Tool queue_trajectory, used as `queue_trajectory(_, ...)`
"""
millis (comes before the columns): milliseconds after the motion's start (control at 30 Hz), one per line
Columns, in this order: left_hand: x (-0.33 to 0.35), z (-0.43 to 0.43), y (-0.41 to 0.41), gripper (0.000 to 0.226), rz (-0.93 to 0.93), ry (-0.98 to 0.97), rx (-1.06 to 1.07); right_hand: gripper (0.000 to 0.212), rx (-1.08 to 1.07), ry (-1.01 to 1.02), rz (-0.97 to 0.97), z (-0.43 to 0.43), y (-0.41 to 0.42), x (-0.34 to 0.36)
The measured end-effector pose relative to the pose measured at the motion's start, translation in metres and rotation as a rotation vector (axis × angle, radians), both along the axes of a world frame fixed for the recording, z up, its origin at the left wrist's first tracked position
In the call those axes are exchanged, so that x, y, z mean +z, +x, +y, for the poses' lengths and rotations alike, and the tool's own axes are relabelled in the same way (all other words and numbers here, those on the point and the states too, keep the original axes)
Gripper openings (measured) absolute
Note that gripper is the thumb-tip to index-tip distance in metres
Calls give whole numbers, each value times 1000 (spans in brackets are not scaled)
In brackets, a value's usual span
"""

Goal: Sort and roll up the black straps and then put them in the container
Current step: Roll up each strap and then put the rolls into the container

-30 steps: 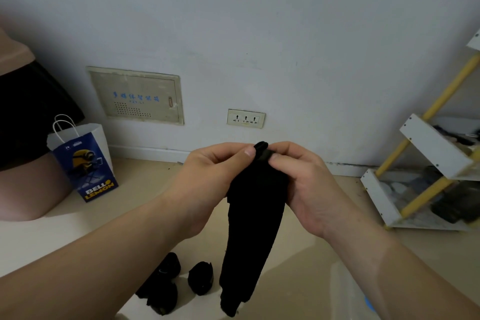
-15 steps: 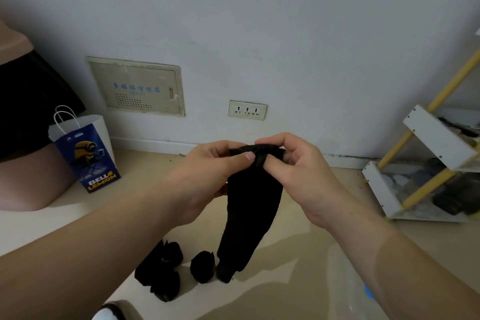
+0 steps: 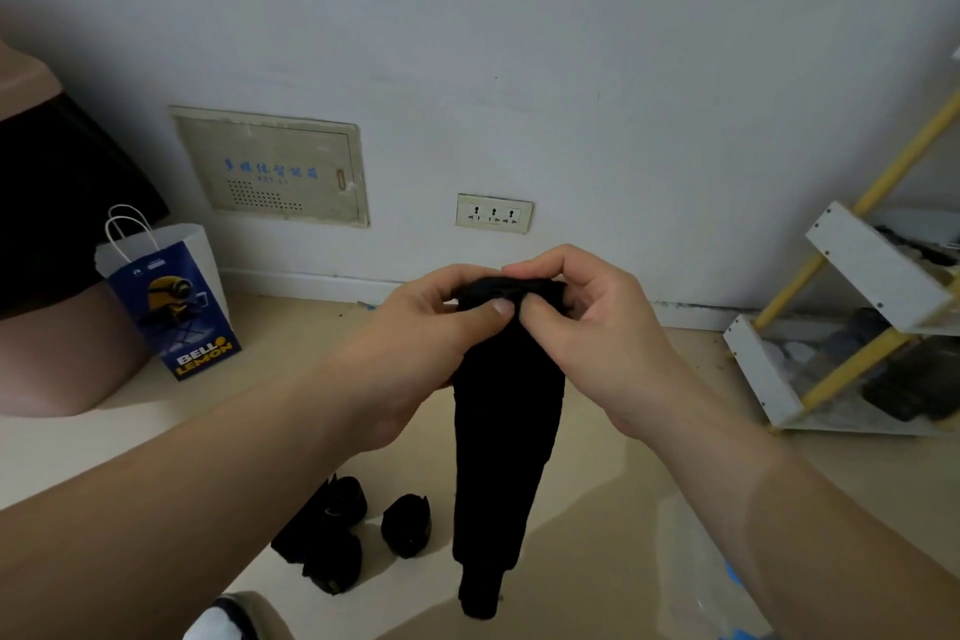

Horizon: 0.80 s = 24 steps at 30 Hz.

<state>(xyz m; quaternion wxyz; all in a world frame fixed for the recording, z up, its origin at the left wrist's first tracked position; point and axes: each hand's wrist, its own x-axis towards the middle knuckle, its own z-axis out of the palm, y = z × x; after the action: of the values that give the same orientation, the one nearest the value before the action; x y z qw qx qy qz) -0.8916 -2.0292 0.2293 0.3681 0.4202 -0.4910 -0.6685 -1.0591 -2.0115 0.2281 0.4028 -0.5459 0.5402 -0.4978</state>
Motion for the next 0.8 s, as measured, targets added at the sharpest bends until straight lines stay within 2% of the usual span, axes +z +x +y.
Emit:
queue_trajectory(100,1,-1,1,25,35,-45,49,25,45,29,-95,2,-2,1)
queue_trajectory(233,1,0,0,25,-2,-128,105,11,97,99,-214,4,-3,5)
queue_trajectory(367,2,3,-5,31,-82,-225,131,12,28,189,-294,2,1,5)
queue_trajectory(433,3,3,-4,34,-105,-259,151,20,70,277,-348,2,0,5)
queue_trajectory(533,4,5,-2,32,-128,-310,151,33,186,350,-329,4,-4,7)
queue_trajectory(700,3,5,-2,25,-164,-361,168,13,138,318,-334,4,-3,3)
queue_trajectory(800,5,4,0,25,-133,-317,145,12,110,307,-378,3,-2,3)
